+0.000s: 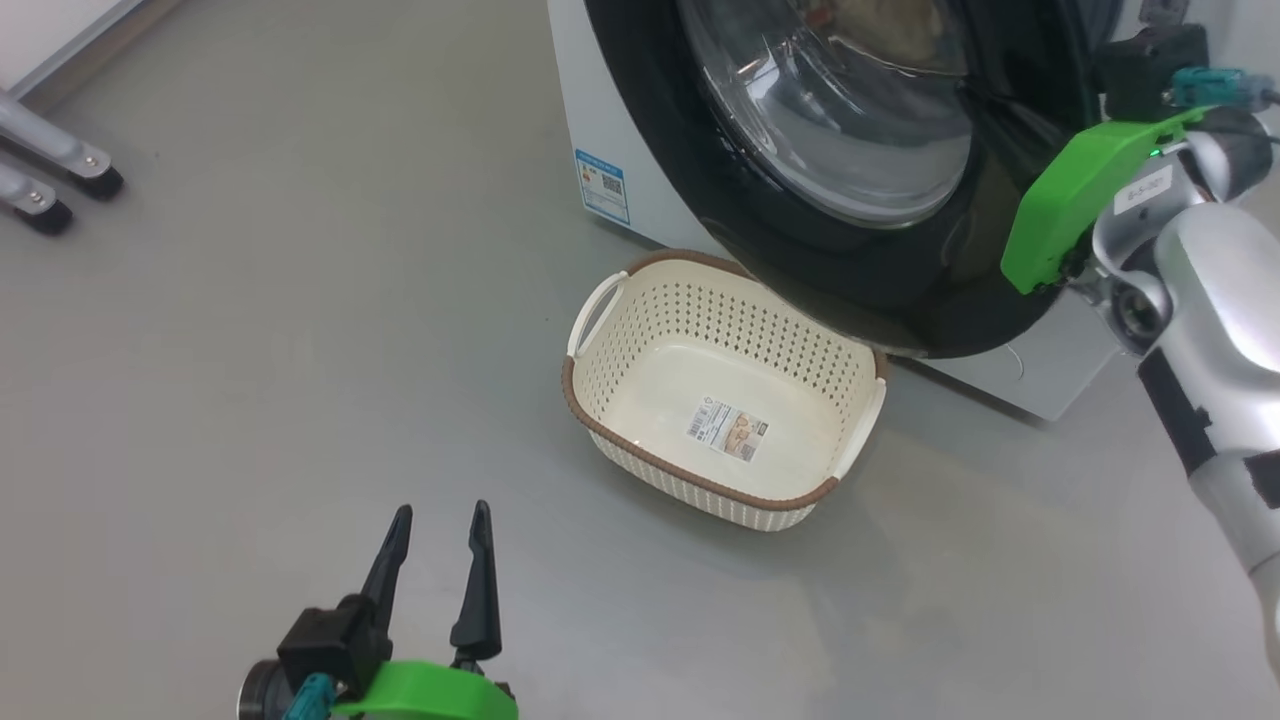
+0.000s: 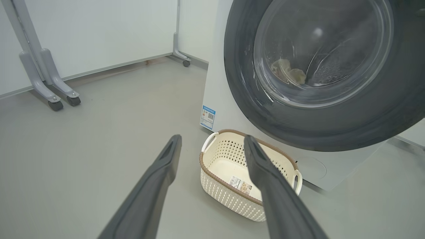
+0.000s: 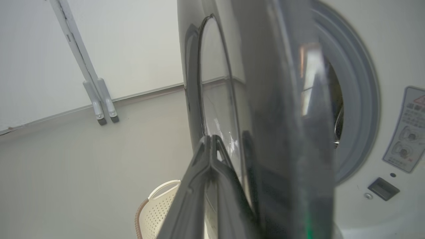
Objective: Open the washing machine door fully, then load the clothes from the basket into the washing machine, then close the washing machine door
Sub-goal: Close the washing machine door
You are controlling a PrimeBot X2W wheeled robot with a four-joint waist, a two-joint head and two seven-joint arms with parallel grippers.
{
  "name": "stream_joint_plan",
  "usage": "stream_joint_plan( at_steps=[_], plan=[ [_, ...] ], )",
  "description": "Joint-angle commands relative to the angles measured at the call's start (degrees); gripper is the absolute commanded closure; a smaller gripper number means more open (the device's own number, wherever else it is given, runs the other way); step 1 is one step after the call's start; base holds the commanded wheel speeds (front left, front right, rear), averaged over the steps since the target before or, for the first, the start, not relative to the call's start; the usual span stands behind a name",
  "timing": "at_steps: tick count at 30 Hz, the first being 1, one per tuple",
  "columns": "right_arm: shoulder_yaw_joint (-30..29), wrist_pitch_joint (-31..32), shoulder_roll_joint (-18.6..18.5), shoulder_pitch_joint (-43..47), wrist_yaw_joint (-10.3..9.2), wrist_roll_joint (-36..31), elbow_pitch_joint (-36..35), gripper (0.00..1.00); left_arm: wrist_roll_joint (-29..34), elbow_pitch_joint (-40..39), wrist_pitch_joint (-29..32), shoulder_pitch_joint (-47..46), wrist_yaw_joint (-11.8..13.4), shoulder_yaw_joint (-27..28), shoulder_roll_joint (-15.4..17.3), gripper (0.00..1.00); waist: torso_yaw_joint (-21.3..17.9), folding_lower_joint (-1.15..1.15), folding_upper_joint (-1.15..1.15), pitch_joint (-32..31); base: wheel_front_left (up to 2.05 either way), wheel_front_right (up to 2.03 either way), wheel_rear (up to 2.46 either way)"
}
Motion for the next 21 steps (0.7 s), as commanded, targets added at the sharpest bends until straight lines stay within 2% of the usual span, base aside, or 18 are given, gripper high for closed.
stream_joint_plan(
  at_steps=[1, 12, 16, 21],
  plan=[
    [-0.2, -0.3, -1.1, -3.0, -0.02, 0.3, -0.9, 1.0, -0.3, -1.9, -0.8, -2.1, 0.1, 1.3, -0.3, 0.0, 0.1, 0.0, 0.0, 1.1, 0.0, 0.0, 0.0],
    [1.3, 3.2, -7.9, -12.1, -0.02, -1.6, 1.9, 1.0, -2.2, -4.3, -0.8, -3.2, 1.2, -0.8, -0.8, 0.0, 0.9, 0.0, 0.0, 7.1, 0.0, 0.0, 0.0],
    [2.2, 4.1, -9.2, -16.4, -0.02, -2.0, 4.7, 1.0, -3.6, -5.4, -0.8, -3.7, 2.5, -2.2, -0.8, 0.0, 1.2, 0.0, 0.0, 9.0, 0.0, 0.0, 0.0],
    [2.6, 3.1, -9.0, -21.0, -0.02, -3.0, 9.8, 1.0, -4.8, -6.7, -0.8, -4.1, 3.8, -3.1, -0.8, 0.0, 1.5, 0.0, 0.0, 10.6, -0.01, -0.01, -0.01]
  ],
)
